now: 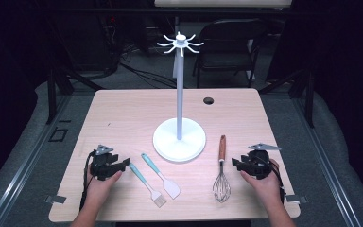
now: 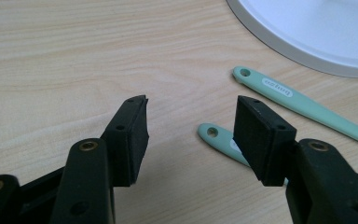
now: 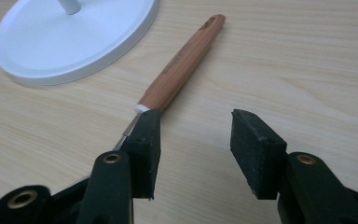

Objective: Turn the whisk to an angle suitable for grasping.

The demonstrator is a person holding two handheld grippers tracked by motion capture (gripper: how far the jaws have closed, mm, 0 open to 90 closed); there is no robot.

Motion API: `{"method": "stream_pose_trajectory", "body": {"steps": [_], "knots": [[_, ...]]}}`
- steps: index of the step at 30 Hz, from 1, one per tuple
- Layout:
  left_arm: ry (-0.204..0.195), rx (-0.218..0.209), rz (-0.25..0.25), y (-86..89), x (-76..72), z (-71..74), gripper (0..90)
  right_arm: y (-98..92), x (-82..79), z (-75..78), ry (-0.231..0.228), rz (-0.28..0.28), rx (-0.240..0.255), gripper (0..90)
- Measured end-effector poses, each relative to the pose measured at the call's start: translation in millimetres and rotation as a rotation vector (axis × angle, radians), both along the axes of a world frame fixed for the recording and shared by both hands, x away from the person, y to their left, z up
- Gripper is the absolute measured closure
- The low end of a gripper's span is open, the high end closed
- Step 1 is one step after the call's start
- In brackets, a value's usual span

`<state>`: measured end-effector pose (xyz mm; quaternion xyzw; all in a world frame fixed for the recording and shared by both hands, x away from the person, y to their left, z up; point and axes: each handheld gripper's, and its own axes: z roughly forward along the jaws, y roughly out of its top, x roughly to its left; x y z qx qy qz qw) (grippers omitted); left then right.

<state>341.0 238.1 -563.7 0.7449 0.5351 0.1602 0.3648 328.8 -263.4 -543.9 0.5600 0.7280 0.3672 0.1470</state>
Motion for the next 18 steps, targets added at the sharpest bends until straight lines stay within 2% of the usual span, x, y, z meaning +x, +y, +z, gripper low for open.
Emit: {"method": "stream_pose_trajectory", "body": {"steps": [4, 10, 18], "knots": [[0.002, -0.001, -0.011, 1.0, -0.9, -0.1, 45.4, 6.3, 0.9, -1.4, 0.013, 0.019, 0.006, 54.8], [0.002, -0.006, -0.003, 6.2, -4.5, -0.6, 46.8, 22.2, 5.6, -6.6, 0.073, 0.061, 0.034, 59.4], [0.015, -0.031, 0.023, 14.0, -8.2, -1.3, 47.8, 39.5, 8.2, -10.3, 0.098, 0.099, -0.01, 62.5]]}}
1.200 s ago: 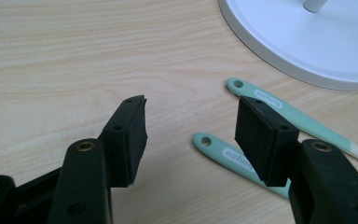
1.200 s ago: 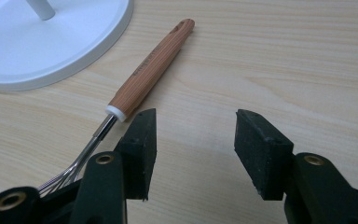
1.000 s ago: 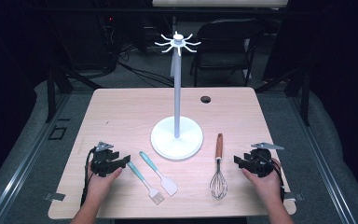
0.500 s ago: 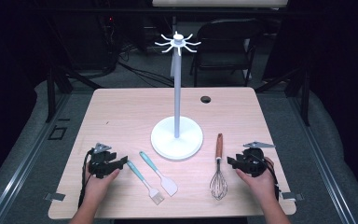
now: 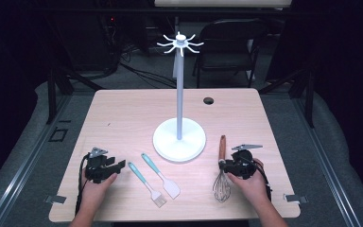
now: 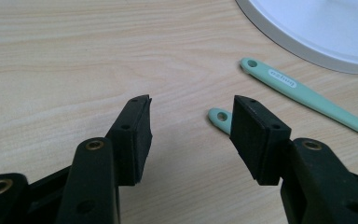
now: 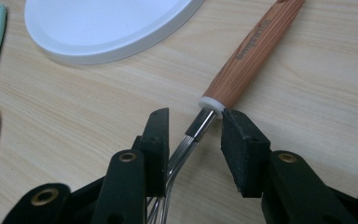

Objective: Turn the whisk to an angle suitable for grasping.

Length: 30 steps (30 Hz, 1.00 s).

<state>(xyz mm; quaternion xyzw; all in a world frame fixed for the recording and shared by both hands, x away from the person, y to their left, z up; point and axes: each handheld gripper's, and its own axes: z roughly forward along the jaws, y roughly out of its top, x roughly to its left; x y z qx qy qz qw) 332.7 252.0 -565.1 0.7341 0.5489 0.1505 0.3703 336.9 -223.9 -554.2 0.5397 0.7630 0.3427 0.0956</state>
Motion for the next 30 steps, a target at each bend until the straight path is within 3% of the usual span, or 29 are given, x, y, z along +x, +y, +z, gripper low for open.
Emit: {"method": "stream_pose_trajectory", "body": {"steps": [8, 16, 23, 30], "knots": [[0.009, -0.018, 0.013, 1.8, 1.0, -1.1, 48.0, 2.9, 4.0, -7.0, 0.044, -0.008, -0.01, 64.1], [0.037, -0.033, -0.011, 2.6, 4.9, -1.7, 51.0, -2.6, 2.2, -5.6, 0.048, -0.016, -0.004, 71.1], [0.035, -0.04, -0.017, 1.7, 5.8, -0.7, 52.8, -12.4, 1.5, -2.7, 0.064, -0.036, 0.007, 76.3], [0.026, -0.046, -0.009, 2.2, 5.8, -1.1, 53.2, -13.3, 6.3, -5.7, 0.105, -0.063, 0.032, 72.8]]}}
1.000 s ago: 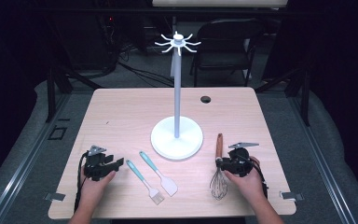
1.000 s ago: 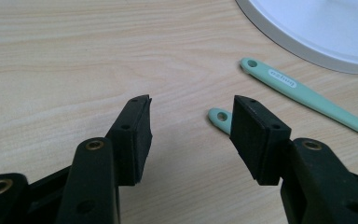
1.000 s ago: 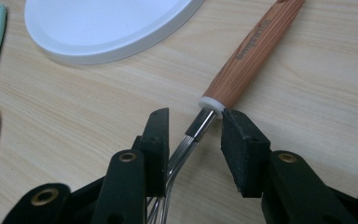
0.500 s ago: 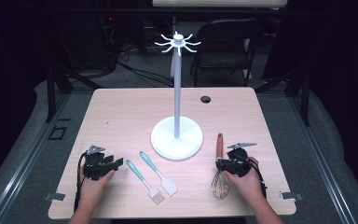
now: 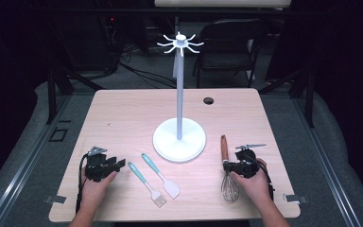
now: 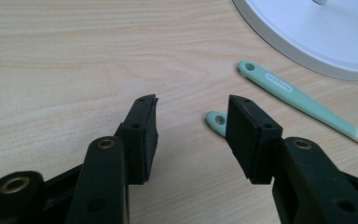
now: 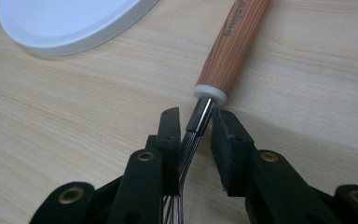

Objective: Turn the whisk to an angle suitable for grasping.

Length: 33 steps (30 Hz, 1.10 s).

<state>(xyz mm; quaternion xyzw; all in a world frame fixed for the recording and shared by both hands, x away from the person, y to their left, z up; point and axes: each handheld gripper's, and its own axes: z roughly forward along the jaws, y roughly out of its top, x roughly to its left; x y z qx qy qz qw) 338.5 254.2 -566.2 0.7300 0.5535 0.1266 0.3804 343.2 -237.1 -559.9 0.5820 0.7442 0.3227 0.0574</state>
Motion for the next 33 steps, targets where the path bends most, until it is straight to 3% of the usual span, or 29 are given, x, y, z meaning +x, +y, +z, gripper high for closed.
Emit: {"method": "stream_pose_trajectory", "body": {"steps": [33], "knots": [[0.003, -0.004, 0.006, 1.6, 0.3, -0.3, 54.1, -11.3, 9.9, -3.2, 0.097, -0.031, 0.04, 81.1]]}}
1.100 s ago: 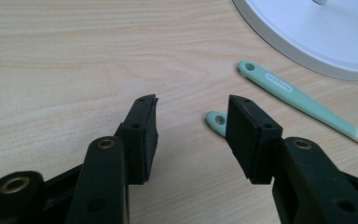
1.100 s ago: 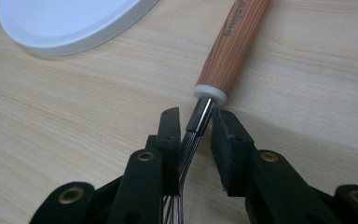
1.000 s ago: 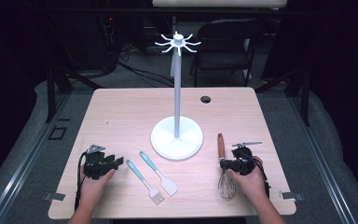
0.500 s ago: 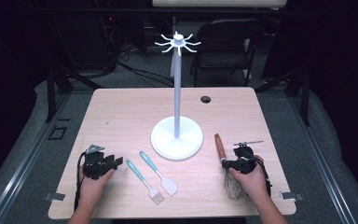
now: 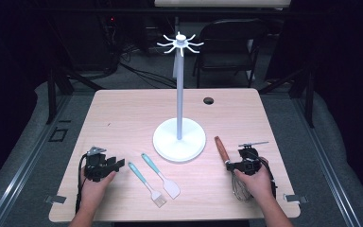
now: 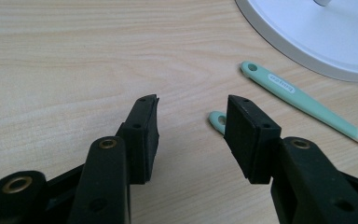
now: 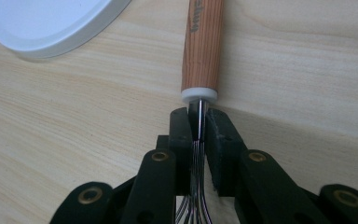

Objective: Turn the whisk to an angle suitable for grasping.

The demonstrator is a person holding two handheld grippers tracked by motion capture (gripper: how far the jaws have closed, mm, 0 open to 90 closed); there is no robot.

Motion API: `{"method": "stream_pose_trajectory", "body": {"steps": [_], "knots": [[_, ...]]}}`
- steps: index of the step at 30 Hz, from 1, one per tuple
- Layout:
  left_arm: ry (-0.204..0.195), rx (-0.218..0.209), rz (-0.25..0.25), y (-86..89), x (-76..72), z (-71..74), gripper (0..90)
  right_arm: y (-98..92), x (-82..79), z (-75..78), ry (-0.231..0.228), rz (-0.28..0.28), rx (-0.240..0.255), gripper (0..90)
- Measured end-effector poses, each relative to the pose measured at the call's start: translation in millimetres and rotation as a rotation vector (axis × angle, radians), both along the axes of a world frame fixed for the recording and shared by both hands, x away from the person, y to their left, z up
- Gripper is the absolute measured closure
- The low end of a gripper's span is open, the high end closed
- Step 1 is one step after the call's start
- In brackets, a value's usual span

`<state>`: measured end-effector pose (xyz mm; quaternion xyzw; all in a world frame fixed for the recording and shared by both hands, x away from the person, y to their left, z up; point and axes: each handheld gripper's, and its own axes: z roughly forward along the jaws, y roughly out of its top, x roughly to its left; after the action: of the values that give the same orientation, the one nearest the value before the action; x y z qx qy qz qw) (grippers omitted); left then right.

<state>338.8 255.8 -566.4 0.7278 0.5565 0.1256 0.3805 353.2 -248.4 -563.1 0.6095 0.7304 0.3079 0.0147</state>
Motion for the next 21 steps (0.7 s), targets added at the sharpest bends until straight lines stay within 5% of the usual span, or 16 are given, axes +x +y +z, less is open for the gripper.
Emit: {"method": "stream_pose_trajectory", "body": {"steps": [21], "knots": [[-0.002, -0.001, 0.001, 2.3, 0.4, 0.3, 53.6, -3.6, -1.7, 3.8, 0.027, -0.001, 0.006, 85.6]]}}
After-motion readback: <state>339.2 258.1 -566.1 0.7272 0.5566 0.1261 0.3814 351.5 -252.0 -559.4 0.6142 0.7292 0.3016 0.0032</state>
